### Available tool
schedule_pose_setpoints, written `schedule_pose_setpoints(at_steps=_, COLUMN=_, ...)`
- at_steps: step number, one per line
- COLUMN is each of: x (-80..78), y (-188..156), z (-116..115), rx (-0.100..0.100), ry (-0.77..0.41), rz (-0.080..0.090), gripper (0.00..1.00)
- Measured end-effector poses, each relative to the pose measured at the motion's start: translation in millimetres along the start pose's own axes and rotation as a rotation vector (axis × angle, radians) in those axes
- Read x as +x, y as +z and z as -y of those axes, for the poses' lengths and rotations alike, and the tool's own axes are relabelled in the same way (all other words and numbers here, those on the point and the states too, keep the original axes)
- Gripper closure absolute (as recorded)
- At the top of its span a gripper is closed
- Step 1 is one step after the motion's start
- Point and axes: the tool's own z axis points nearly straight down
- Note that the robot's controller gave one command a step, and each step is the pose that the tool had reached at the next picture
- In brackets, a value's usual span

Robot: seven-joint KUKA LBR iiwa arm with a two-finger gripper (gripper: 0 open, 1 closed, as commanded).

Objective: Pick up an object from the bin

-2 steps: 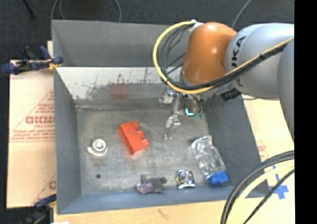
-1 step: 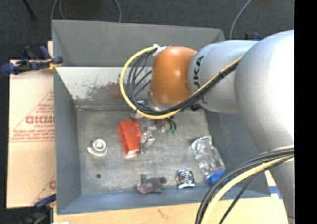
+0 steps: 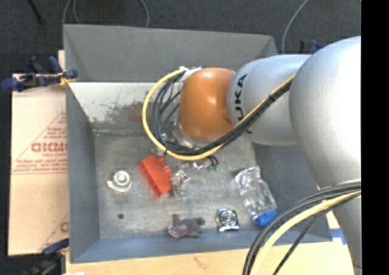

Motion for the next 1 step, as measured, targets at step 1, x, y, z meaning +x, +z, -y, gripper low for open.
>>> schedule_pose_setpoints(at_steps=1, x=-4.0, y=0.3, z=-11.6, rx=-0.002, ry=-0.217, rz=0.000, gripper=0.00)
